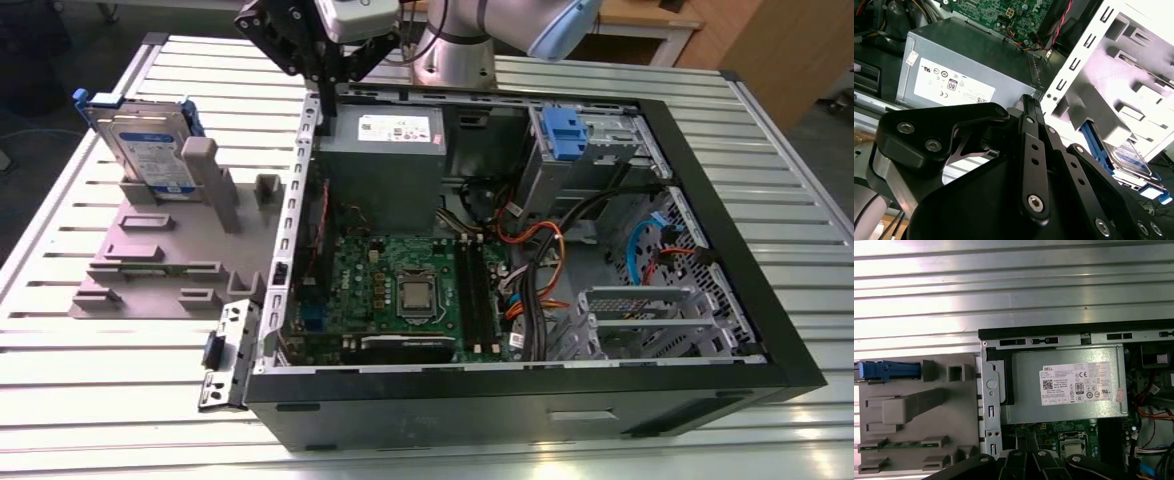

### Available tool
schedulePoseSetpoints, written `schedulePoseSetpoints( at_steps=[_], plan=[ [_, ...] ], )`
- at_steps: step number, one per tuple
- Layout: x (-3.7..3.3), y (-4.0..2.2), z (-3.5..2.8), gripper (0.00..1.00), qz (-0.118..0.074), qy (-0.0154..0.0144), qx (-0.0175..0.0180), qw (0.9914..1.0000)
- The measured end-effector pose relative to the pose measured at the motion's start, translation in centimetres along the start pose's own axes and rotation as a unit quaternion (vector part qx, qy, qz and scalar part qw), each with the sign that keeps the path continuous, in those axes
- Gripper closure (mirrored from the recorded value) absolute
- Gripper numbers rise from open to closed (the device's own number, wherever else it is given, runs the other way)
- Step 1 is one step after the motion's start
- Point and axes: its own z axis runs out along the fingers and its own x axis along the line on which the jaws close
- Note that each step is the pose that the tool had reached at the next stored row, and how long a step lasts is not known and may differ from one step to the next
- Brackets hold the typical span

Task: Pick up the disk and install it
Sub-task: 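Reach for the disk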

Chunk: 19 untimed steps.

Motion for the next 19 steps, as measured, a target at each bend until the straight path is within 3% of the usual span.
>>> schedulePoseSetpoints(
  at_steps=[19],
  plan=[
    [0.46,-0.04,0.06,0.89,0.000,0.0000,0.0000,1.00000]
  ],
)
